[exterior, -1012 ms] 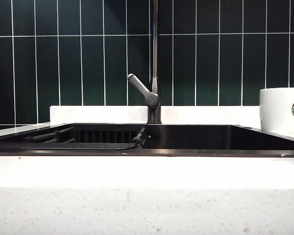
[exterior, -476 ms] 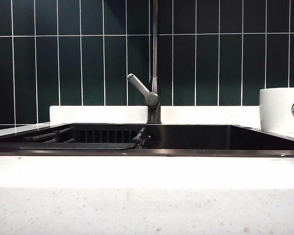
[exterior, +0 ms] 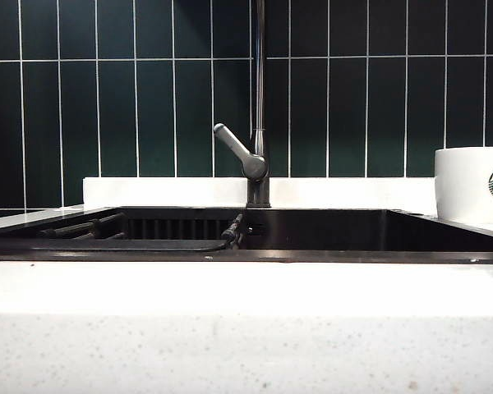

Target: Pick up the mug next to the sink, go to the faucet to get some water, pour the water into the sink, and finally put the mug back to its place.

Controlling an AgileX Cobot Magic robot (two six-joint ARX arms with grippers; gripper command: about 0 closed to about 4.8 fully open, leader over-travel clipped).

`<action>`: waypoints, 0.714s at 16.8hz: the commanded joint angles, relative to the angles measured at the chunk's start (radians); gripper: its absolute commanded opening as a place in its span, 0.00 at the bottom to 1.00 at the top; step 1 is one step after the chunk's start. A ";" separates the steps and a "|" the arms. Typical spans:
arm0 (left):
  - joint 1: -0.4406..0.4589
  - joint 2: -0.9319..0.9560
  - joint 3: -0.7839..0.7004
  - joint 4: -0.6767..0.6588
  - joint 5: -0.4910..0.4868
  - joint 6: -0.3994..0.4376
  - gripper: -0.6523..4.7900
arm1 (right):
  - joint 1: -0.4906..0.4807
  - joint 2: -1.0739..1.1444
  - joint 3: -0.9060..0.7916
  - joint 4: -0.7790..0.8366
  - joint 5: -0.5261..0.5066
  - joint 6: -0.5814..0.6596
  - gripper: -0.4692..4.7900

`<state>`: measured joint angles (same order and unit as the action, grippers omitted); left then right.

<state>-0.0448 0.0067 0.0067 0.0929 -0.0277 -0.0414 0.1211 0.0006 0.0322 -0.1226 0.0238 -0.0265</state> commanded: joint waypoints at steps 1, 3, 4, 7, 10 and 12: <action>0.002 0.000 0.001 0.012 0.005 0.001 0.11 | -0.018 -0.003 0.002 0.011 -0.001 -0.003 0.08; 0.002 0.000 0.001 0.011 0.005 0.001 0.11 | -0.023 -0.003 0.002 0.010 0.000 -0.003 0.08; 0.002 0.000 0.001 0.012 0.005 0.001 0.11 | -0.023 -0.003 0.002 0.011 0.000 -0.003 0.08; 0.002 0.000 0.001 0.012 0.005 0.001 0.11 | -0.023 -0.003 0.002 0.010 0.000 -0.003 0.08; 0.002 0.000 0.001 0.012 0.005 0.001 0.11 | -0.023 -0.003 0.002 0.010 -0.001 -0.003 0.08; 0.002 0.000 0.001 0.012 0.005 0.001 0.11 | -0.023 -0.003 0.002 0.011 0.000 -0.003 0.08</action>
